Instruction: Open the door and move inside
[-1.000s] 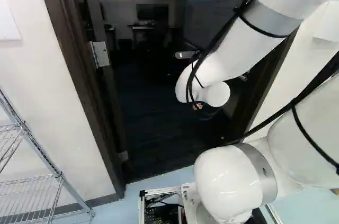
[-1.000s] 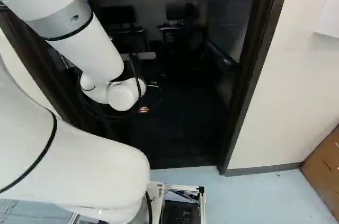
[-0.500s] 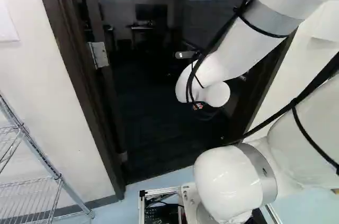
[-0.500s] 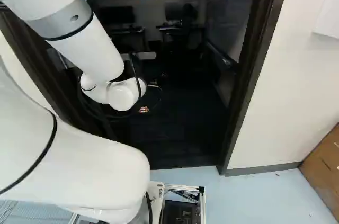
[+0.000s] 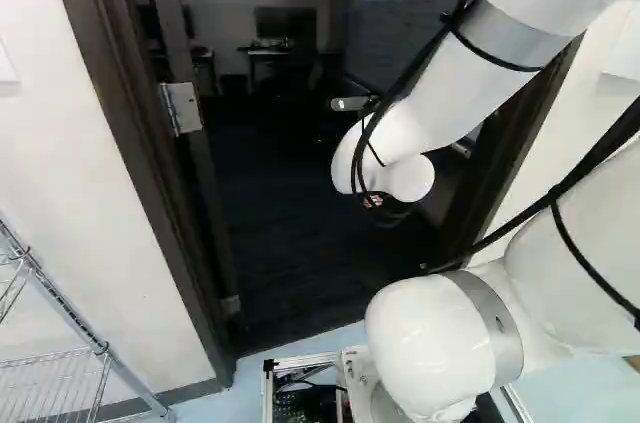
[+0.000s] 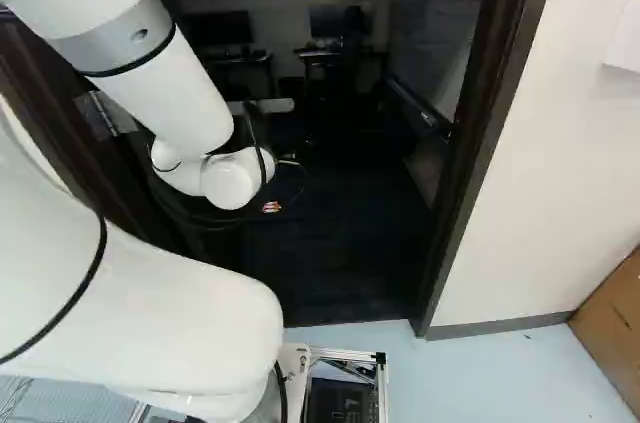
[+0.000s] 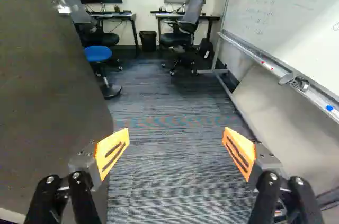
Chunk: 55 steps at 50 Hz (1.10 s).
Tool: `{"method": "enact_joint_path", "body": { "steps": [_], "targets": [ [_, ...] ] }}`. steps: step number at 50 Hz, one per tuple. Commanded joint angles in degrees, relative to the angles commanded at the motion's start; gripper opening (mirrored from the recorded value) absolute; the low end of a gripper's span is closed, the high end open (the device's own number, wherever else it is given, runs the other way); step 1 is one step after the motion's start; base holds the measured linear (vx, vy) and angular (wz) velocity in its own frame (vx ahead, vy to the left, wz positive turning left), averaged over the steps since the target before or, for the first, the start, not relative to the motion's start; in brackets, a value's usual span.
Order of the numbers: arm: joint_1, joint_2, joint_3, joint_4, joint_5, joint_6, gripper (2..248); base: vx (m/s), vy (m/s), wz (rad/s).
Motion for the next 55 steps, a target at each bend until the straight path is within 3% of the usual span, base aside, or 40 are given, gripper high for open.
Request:
{"method": "enact_joint_path", "body": {
  "steps": [55],
  "targets": [
    [0.0, 0.0, 0.0, 0.0, 0.0, 0.0, 247, 0.116, -0.032, -0.004]
  ]
}}
